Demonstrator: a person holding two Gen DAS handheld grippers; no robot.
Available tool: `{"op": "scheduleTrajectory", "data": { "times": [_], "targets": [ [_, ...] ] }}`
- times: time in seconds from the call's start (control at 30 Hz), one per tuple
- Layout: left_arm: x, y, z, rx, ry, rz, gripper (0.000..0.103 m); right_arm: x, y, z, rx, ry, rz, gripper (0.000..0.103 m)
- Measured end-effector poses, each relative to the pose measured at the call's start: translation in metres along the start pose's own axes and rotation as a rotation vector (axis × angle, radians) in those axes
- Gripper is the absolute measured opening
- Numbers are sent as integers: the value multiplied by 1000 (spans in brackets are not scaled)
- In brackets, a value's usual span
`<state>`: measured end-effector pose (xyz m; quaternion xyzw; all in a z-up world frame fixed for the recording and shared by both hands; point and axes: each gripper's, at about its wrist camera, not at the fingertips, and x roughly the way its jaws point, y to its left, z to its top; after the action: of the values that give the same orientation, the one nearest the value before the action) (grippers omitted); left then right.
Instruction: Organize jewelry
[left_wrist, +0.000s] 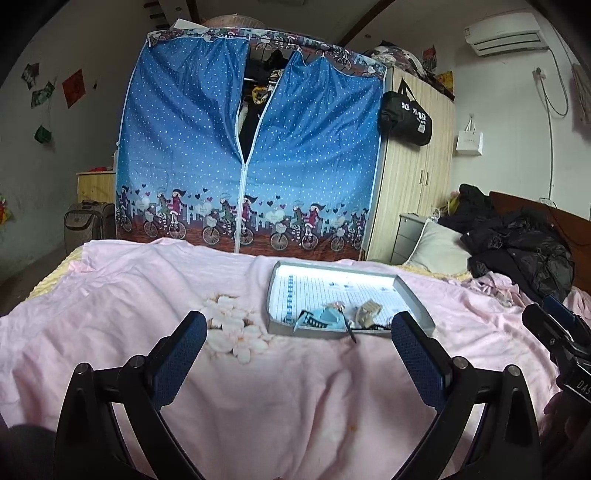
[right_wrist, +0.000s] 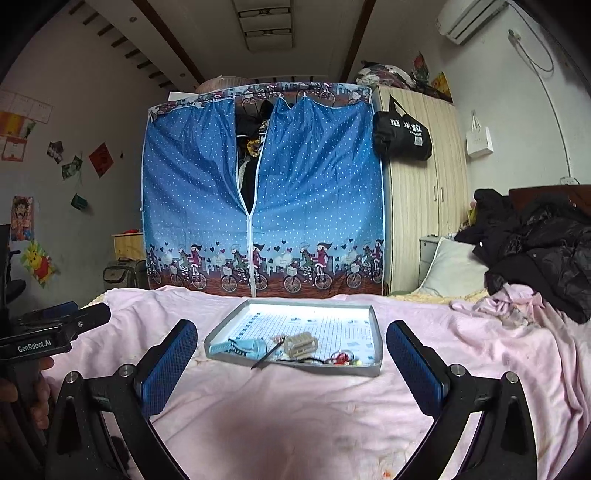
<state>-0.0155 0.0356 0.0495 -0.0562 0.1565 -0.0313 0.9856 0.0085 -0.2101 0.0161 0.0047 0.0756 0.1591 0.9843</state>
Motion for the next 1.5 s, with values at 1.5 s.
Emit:
{"op": "scheduleTrajectory", "data": {
  "times": [1.5],
  "targets": [
    [-14,-6,-30,50,30,56,98,-14,-1,-21,31,71,-8,103]
  ]
}}
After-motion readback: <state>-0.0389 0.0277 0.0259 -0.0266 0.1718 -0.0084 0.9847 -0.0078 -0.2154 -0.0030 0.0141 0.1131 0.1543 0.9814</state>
